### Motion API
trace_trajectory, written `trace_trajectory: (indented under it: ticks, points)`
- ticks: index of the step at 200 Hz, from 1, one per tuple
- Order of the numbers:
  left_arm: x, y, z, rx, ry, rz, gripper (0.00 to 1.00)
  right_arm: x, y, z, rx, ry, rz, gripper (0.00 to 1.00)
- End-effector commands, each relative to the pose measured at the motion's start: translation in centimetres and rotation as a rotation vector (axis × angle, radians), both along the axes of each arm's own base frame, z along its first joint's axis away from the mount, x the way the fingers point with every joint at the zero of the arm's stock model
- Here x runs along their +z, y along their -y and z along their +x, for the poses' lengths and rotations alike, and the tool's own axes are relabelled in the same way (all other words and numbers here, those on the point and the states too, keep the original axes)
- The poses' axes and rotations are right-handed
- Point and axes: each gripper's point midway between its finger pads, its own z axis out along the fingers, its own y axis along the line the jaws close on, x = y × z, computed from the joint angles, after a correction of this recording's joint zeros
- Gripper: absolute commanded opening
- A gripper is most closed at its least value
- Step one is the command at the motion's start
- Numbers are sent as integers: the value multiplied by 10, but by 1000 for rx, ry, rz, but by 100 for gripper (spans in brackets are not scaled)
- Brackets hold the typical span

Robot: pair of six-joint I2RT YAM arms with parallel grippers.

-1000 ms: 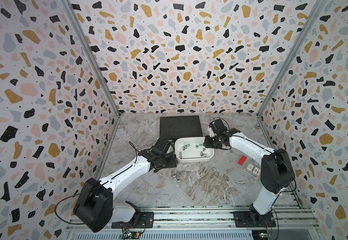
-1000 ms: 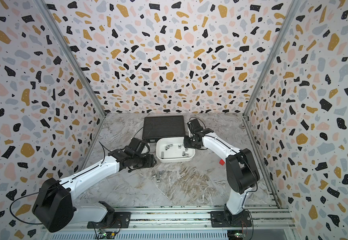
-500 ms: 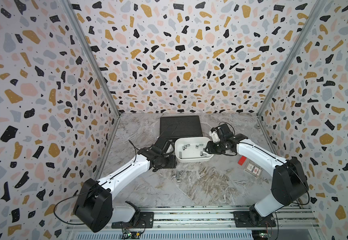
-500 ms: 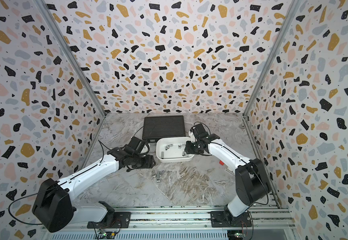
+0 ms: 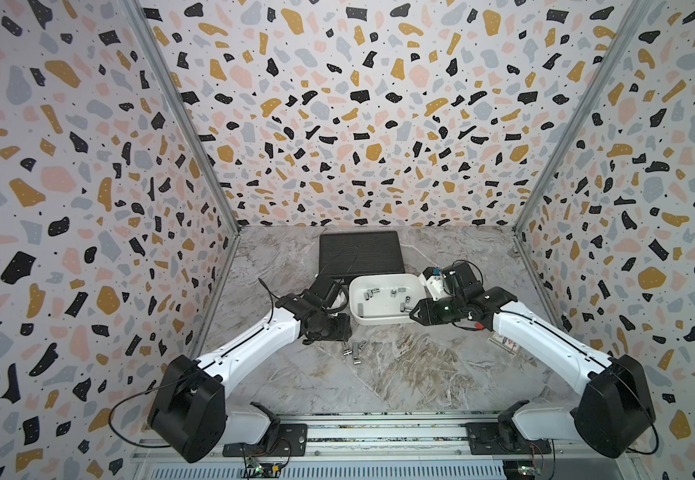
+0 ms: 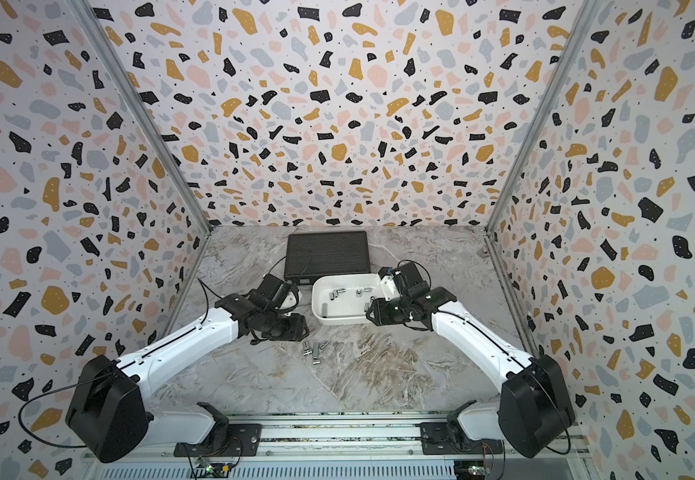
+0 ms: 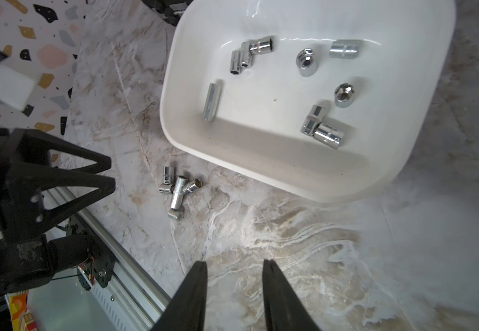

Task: Put the socket on the desktop into the storage box
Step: Pick up the socket head at the center of the board.

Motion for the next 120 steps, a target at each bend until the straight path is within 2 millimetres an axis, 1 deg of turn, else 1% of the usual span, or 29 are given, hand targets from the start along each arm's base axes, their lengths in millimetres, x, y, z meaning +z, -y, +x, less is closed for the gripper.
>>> trace_trajectory:
  ticks: [1, 36, 66, 88, 120]
  points:
    - [7, 11, 1, -59, 10, -13, 54, 14, -7, -19, 93, 39, 52, 38]
    - [4, 24, -2, -111, 8, -9, 55, 16, -8, -41, 155, 55, 75, 38]
    - [0, 33, -2, -152, 5, 10, 55, 12, -5, -57, 195, 60, 61, 38]
    - [-2, 39, -1, -175, 4, 20, 54, 10, -2, -65, 198, 56, 62, 38]
    - [-10, 45, 0, -201, -10, 34, 51, 7, 4, -74, 190, 46, 61, 38]
